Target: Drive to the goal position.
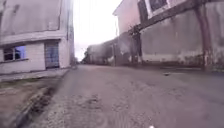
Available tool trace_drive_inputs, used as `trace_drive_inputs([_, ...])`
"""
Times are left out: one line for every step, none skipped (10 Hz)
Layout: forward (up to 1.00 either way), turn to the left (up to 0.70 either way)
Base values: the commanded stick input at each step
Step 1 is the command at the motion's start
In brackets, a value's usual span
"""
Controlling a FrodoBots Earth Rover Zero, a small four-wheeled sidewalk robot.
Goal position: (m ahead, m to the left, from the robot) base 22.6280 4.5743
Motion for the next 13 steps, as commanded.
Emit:
trace_drive_inputs([0.7,0.0])
trace_drive_inputs([0.7,0.0])
trace_drive_inputs([0.7,0.0])
trace_drive_inputs([0.7,0.0])
trace_drive_inputs([0.7,0.0])
trace_drive_inputs([0.7,0.0])
trace_drive_inputs([0.7,0.0])
trace_drive_inputs([0.7,0.0])
trace_drive_inputs([0.7,0.0])
trace_drive_inputs([0.7,0.0])
trace_drive_inputs([0.7,0.0])
trace_drive_inputs([0.7,0.0])
trace_drive_inputs([0.7,0.0])
